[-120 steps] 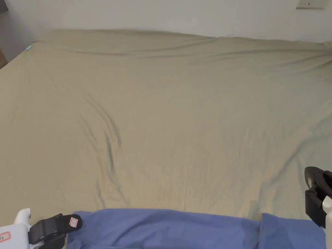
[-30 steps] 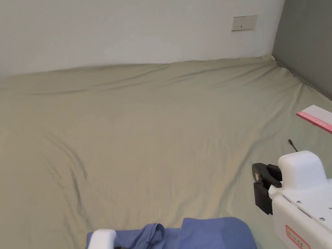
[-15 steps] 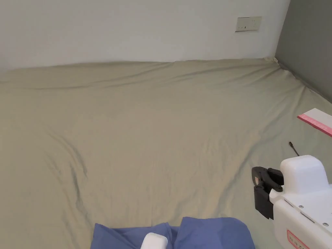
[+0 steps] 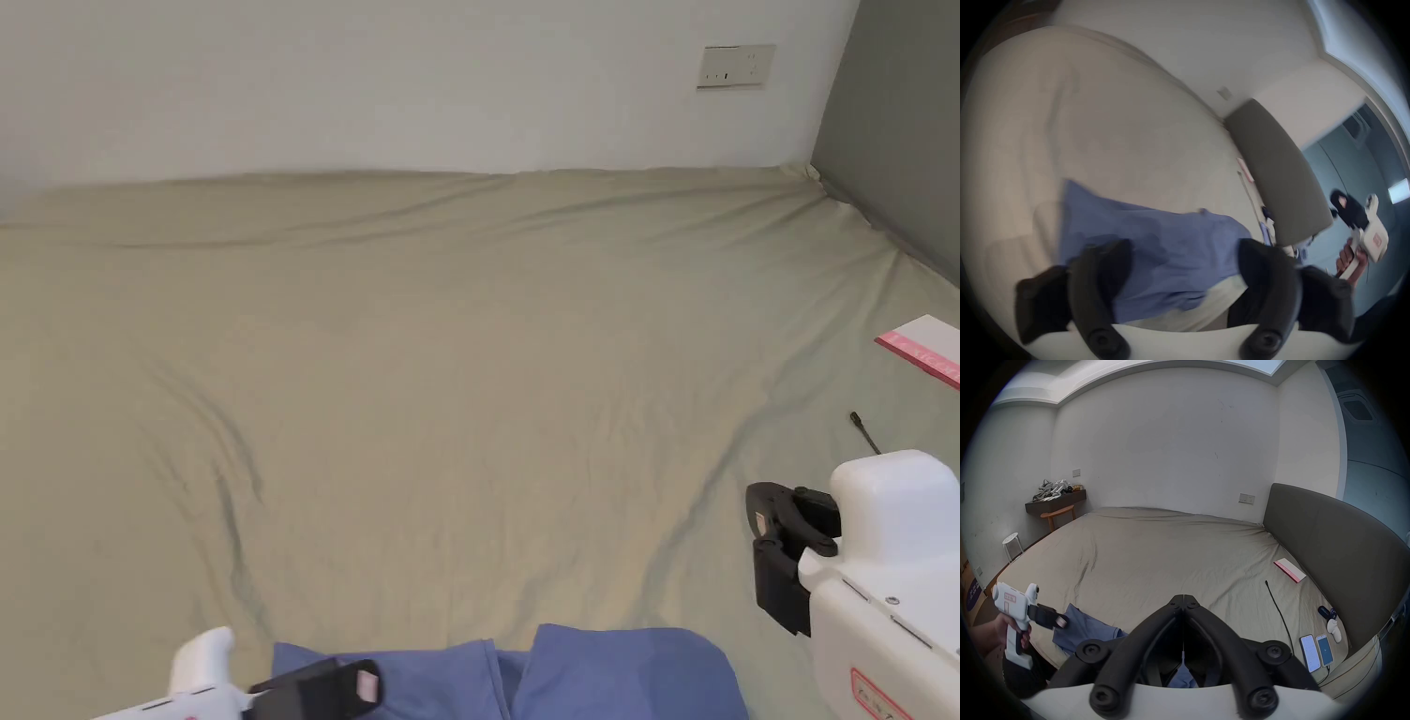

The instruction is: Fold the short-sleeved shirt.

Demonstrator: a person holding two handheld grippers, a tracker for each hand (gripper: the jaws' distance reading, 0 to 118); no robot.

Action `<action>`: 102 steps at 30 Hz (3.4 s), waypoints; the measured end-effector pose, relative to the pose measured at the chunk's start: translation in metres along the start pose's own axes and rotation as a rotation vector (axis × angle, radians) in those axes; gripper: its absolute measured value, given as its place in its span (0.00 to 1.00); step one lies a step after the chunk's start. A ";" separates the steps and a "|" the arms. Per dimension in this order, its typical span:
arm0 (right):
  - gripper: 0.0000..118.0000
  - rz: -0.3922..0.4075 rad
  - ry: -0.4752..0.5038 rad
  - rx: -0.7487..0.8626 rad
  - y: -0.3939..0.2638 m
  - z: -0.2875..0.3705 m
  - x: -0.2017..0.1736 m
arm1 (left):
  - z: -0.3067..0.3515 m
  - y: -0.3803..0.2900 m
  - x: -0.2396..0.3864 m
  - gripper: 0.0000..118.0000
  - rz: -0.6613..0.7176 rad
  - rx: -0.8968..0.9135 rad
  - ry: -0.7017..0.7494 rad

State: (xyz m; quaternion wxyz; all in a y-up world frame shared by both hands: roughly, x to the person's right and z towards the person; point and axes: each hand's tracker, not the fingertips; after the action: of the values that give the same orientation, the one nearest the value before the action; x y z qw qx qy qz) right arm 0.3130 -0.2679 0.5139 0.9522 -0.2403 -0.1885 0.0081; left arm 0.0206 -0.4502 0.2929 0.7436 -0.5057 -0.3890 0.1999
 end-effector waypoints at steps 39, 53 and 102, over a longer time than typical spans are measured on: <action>0.01 0.057 0.048 -0.022 -0.004 -0.012 -0.016 | 0.065 0.062 -0.015 0.12 -0.202 -0.003 0.695; 0.01 0.059 0.075 -0.022 -0.004 -0.009 -0.027 | -0.009 0.048 0.088 0.13 -0.223 -0.132 0.356; 0.01 0.032 0.024 -0.090 -0.029 -0.015 -0.004 | -0.149 -0.138 0.169 0.00 -0.918 -0.100 0.377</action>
State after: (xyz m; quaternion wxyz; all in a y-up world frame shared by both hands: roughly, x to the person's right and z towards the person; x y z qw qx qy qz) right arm 0.3129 -0.3007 0.5141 0.9423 -0.2861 -0.1733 0.0117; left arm 0.2286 -0.4786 0.4538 0.7870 -0.3448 -0.4395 -0.2619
